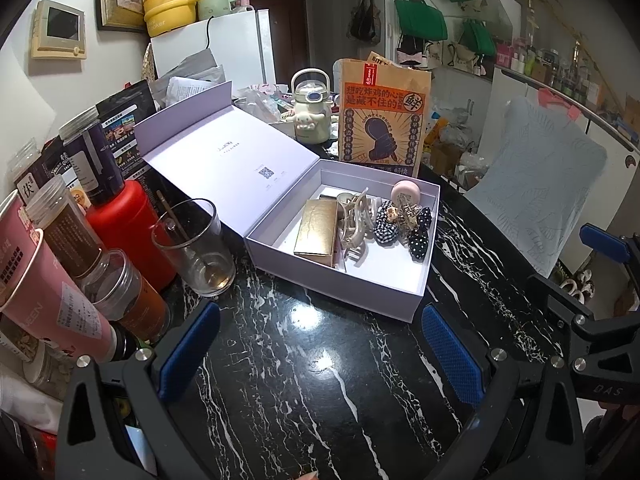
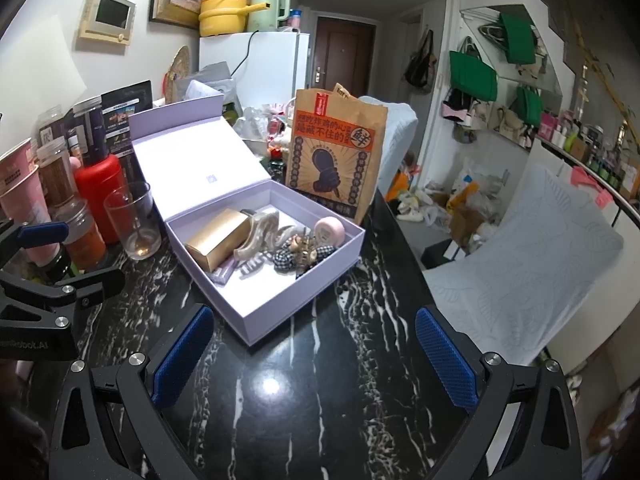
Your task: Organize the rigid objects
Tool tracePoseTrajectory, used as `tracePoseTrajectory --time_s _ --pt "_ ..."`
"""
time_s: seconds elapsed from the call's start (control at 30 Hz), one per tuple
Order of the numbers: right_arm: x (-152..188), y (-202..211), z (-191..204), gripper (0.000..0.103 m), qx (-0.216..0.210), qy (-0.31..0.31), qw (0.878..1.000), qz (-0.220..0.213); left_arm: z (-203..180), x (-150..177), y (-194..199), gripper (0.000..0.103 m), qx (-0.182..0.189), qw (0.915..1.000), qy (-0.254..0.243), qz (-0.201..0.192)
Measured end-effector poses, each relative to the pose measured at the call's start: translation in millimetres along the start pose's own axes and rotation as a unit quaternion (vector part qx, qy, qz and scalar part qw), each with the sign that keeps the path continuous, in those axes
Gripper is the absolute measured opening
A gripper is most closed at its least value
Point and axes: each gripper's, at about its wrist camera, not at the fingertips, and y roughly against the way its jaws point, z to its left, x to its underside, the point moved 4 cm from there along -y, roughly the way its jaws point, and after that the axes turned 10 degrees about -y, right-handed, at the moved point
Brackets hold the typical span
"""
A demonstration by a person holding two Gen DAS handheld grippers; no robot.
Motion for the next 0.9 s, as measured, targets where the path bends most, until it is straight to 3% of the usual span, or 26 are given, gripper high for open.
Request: tracePoseTrajectory --time_s 0.9 --pt "6.8 -5.9 -2.8 0.103 0.000 -0.001 1.000 0.005 2.2 6.4 -11.0 0.103 0.002 0.9998 0.004 0.019"
